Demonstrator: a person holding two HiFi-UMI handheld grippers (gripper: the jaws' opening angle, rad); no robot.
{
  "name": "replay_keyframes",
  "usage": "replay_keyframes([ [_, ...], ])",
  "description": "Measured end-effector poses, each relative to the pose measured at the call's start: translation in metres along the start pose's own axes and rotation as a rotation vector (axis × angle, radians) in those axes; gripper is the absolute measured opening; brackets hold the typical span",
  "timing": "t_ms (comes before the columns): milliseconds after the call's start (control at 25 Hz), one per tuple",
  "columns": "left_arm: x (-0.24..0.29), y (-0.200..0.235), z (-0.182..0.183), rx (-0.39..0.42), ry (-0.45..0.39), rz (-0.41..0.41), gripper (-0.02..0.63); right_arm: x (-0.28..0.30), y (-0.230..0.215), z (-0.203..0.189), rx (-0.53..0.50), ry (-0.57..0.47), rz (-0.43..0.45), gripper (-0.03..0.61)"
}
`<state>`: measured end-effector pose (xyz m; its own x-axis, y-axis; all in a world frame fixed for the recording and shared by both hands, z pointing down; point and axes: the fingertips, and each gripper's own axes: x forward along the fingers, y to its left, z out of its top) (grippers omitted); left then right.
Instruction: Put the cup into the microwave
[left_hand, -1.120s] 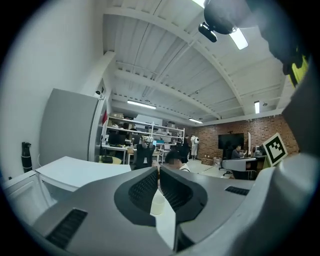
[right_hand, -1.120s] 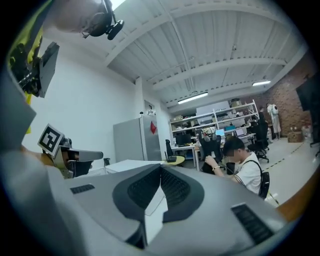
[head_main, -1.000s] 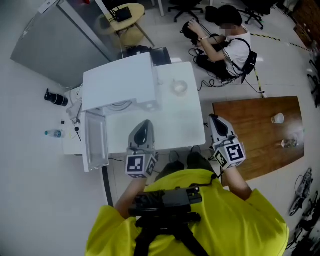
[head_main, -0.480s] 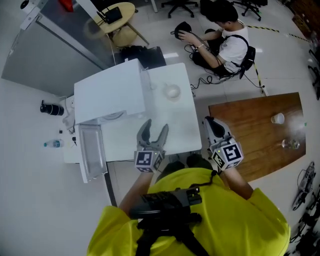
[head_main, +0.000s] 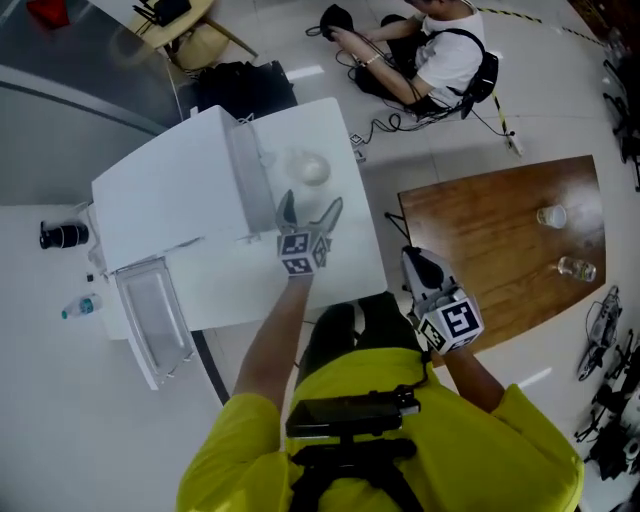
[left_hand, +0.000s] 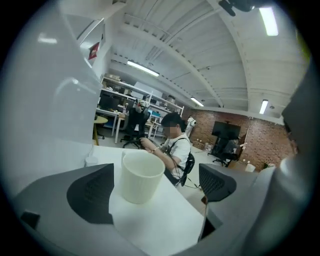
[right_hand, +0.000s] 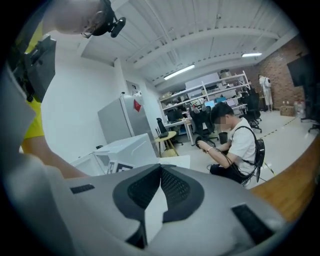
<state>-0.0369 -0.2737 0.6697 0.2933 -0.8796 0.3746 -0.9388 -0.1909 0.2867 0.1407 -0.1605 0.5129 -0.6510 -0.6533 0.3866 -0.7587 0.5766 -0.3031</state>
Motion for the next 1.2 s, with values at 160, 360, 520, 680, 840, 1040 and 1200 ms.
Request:
replay_keyframes([
  [160, 0.062, 0.028, -0.023, 0.064, 0.033, 0.054, 0.515, 0.006, -0.014, -0.020, 0.026, 0.036, -0.014, 0.006],
  [360, 0.100, 0.039, -0.030, 0.128, 0.015, 0.069, 0.522, 0.004, -0.029, -0.040, 0.039, 0.078, -0.042, 0.006],
  [520, 0.110, 0.039, -0.028, 0.160, -0.011, 0.070, 0.488, 0.001, -0.037, -0.048, 0.032, 0.094, -0.052, 0.006],
  [680, 0.111, 0.036, -0.026, 0.181, 0.013, 0.060, 0.477, 0.005, -0.036, -0.047, 0.032, 0.102, -0.051, 0.006],
  [840, 0.077, 0.017, -0.025, 0.191, -0.006, 0.038, 0.476, 0.008, -0.023, -0.043, 0.020, 0.097, -0.030, 0.006],
  [1040, -0.005, -0.025, -0.023, 0.162, -0.038, -0.013, 0.476, 0.015, 0.000, -0.040, -0.009, 0.106, 0.022, 0.006],
  [1200, -0.089, -0.055, -0.031, 0.182, -0.083, -0.091, 0.476, 0.025, 0.029, -0.036, -0.031, 0.105, 0.061, 0.006],
])
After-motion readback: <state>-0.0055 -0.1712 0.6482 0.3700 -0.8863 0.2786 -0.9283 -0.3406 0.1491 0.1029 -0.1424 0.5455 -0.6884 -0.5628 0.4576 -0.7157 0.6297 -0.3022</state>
